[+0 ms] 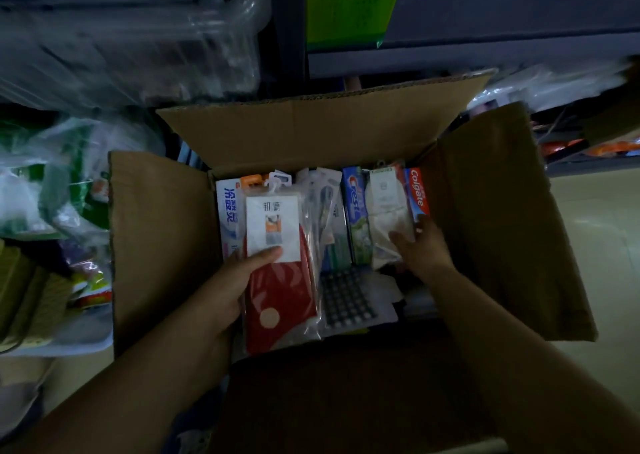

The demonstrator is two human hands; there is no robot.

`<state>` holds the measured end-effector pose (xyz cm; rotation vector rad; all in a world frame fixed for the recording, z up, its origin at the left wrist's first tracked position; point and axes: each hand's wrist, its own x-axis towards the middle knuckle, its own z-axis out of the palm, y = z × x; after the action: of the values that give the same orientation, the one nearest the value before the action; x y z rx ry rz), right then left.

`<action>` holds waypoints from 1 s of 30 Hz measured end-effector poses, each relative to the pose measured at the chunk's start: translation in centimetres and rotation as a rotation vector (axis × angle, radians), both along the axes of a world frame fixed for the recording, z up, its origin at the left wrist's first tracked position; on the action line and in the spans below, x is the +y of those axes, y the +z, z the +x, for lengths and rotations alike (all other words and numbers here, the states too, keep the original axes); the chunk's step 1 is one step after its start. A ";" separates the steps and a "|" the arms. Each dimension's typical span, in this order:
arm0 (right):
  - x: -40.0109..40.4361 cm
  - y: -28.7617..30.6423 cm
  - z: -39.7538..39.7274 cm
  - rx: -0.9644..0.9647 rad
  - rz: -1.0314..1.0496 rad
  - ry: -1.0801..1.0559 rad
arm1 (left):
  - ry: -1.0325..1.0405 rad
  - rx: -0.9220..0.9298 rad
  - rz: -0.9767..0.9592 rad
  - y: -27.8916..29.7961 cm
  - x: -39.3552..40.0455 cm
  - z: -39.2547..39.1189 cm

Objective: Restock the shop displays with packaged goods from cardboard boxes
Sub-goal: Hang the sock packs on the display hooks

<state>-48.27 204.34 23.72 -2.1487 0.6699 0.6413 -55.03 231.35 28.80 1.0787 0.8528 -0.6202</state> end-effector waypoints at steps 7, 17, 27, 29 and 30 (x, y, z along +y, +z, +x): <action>1.1 -5.0 2.5 -0.026 -0.144 0.008 | 0.072 0.058 0.053 -1.7 1.2 -0.6; -0.5 2.4 1.4 0.131 0.246 -0.132 | 0.120 0.078 0.041 -0.5 1.5 -0.2; 4.5 11.8 -3.8 0.253 0.850 -0.077 | 0.112 0.020 -0.015 3.7 -0.4 0.7; 6.0 12.9 -4.5 0.237 0.808 0.013 | 0.109 0.005 -0.038 4.9 -0.7 0.5; 6.5 13.4 -4.7 0.212 0.793 0.037 | 0.098 -0.004 -0.050 5.6 -0.7 0.3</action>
<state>-52.98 210.88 37.13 -1.3705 0.3846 0.9690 -54.70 230.65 34.36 0.9868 0.8769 -0.5537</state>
